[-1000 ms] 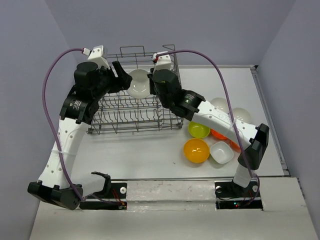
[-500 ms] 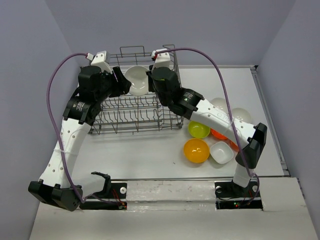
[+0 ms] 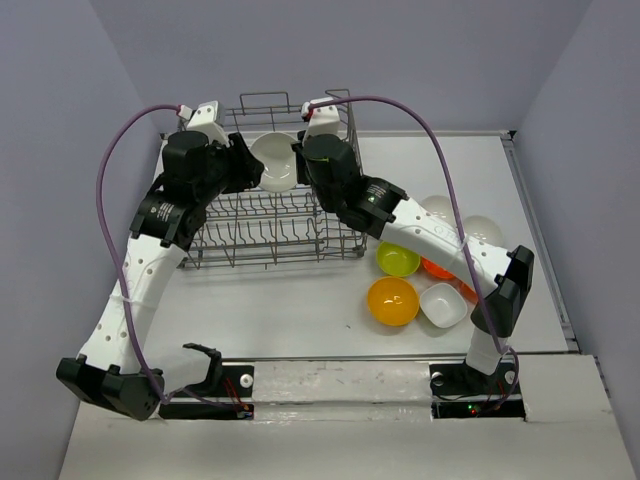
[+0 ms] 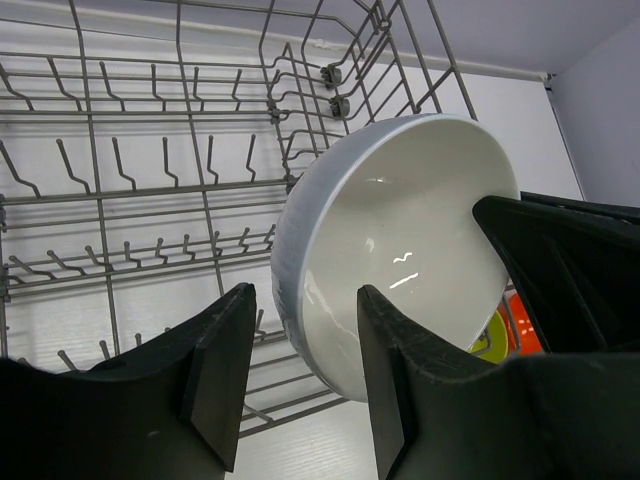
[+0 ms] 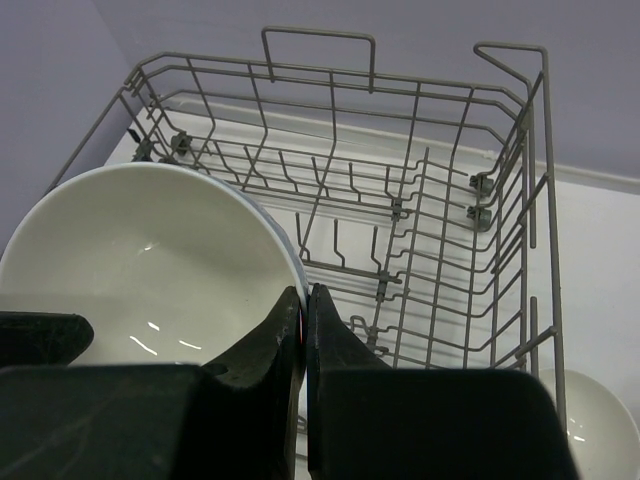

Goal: Load the bowls into the dish rack
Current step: Pass from the right arm to the left

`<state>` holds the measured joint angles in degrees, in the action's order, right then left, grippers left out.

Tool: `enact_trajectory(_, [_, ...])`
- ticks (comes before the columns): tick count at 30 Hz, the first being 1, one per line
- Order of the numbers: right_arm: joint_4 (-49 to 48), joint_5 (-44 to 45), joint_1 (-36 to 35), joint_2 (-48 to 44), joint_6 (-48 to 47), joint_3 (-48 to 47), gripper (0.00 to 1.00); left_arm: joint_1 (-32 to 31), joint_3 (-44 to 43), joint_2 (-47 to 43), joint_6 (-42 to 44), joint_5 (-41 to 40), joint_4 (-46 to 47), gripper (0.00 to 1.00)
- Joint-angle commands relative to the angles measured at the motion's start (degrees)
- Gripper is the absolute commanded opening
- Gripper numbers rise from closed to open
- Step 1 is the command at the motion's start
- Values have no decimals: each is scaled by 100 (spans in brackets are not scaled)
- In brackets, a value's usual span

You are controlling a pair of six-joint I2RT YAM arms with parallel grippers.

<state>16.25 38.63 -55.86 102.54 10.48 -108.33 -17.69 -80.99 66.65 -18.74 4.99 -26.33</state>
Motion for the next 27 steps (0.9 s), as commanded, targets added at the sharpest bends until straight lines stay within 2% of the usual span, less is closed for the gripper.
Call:
enact_trajectory(1, [-570, 39, -100, -147, -151, -443, 1, -85, -57, 84, 72, -130, 216, 54])
enact_trajectory(6, [-718, 56, -171, -111, -809, -373, 1, -112, -241, 260, 134, -157, 49, 53])
enact_trajectory(15, [-2002, -5, -277, -770, -1908, 831, 1, -112, -382, 331, 196, 10, -145, 52])
enact_trajectory(21, [-3616, 171, -329, -1262, -2989, 1954, 1, -112, -383, 366, 196, 125, -180, 52])
enact_trajectory(27, [-4410, 101, -329, -1342, -3368, 2203, 1, -112, -303, 375, 222, 186, -162, 51])
